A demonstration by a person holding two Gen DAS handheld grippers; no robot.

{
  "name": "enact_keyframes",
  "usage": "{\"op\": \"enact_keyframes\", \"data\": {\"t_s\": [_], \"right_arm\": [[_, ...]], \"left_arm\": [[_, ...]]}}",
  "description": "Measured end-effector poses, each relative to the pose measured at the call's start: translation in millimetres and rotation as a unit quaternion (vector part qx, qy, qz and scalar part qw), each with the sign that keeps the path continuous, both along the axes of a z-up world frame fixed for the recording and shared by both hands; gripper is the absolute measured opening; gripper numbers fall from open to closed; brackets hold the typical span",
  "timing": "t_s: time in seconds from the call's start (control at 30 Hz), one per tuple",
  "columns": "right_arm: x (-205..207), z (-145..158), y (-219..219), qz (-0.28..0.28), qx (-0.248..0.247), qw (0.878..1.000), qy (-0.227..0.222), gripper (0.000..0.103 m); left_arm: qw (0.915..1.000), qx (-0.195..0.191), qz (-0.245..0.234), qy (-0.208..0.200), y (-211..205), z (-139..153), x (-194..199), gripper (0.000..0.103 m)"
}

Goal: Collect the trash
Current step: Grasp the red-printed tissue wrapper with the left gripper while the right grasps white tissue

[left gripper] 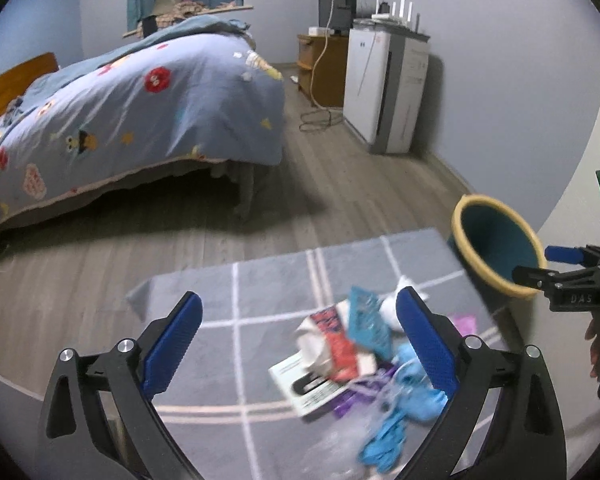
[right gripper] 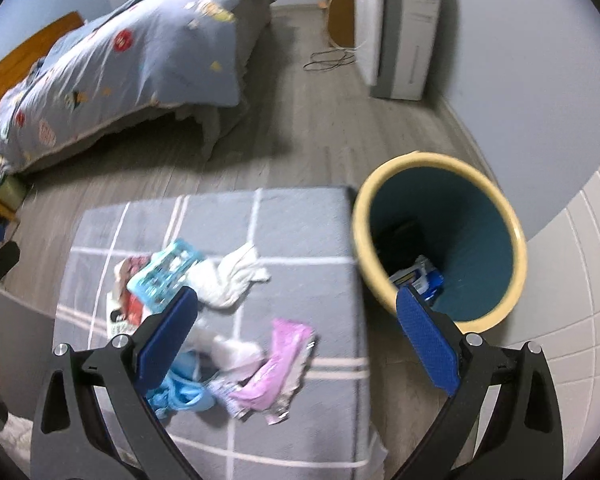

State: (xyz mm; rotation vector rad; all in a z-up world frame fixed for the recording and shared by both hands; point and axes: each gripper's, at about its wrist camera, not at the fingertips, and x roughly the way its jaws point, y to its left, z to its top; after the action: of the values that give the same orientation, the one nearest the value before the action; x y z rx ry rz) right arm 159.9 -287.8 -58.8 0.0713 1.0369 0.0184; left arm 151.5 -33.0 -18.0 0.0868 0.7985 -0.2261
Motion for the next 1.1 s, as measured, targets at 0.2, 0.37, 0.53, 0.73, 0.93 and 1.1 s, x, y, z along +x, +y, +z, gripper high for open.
{"op": "enact_keyframes", "data": {"t_s": [0.2, 0.37, 0.53, 0.73, 0.93, 1.1], "right_arm": [[-6, -19, 31, 0.0, 0.036, 0.999, 0.012, 0.098], [-5, -40, 46, 0.007, 0.042, 0.999, 0.031, 0.098], [2, -61, 45, -0.01, 0.083, 0.995, 0.056, 0.096], [7, -71, 54, 0.002, 0.072, 0.995, 0.075, 0.077], [7, -72, 57, 0.009, 0.093, 0.992, 0.083, 0.05], [7, -72, 56, 0.017, 0.11, 0.99, 0.087, 0.024]], "left_arm": [[0.9999, -0.003, 0.013, 0.005, 23, -10, 3, 0.096], [0.9997, 0.006, 0.015, 0.017, 32, -25, 6, 0.096], [0.9993, -0.004, 0.025, 0.027, 38, -30, 13, 0.096], [0.9974, 0.01, 0.022, 0.068, 33, -59, 23, 0.095], [0.9933, 0.015, -0.006, 0.114, 14, -90, 35, 0.078], [0.9883, 0.03, -0.053, 0.14, -13, -109, 34, 0.067]]}}
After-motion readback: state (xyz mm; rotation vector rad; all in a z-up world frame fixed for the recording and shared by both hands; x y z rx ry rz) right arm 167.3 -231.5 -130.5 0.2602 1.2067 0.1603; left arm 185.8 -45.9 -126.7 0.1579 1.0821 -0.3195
